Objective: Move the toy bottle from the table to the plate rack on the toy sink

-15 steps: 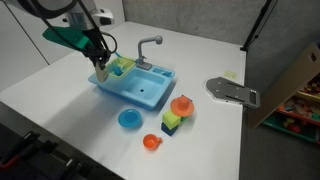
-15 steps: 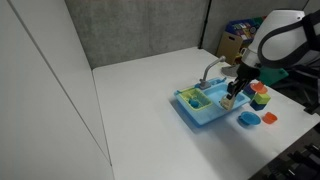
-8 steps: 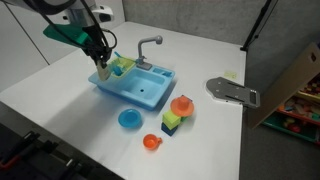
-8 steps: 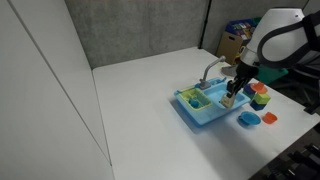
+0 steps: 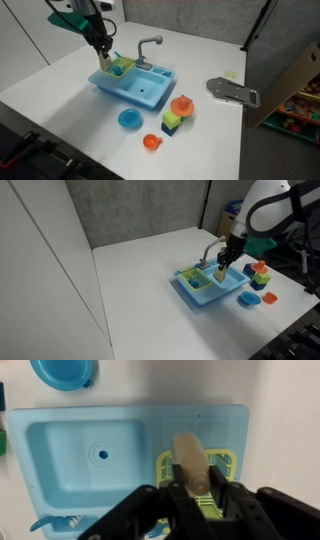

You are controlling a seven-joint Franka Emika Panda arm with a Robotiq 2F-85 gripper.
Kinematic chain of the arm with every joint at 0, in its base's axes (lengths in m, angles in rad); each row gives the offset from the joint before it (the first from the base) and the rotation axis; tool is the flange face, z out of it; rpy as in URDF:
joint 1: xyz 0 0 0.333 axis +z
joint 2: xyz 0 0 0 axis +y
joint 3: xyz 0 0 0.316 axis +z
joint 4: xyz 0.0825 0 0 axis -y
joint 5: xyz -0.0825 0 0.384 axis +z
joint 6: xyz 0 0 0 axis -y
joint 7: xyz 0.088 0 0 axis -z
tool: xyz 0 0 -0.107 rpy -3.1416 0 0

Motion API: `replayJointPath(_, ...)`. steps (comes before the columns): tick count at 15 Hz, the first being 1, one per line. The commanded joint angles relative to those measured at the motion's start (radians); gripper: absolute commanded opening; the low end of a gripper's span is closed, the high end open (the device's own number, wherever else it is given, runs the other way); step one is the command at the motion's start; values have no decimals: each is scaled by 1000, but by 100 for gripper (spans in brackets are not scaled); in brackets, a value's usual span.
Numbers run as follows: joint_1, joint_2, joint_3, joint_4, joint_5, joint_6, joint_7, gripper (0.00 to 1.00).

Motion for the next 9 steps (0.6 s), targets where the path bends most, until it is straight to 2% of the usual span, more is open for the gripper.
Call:
replayJointPath(1,31,89,-29,111,-44,-49,99,10)
replayJointPath(9,70,147,-69,154,-90,-103,201,10)
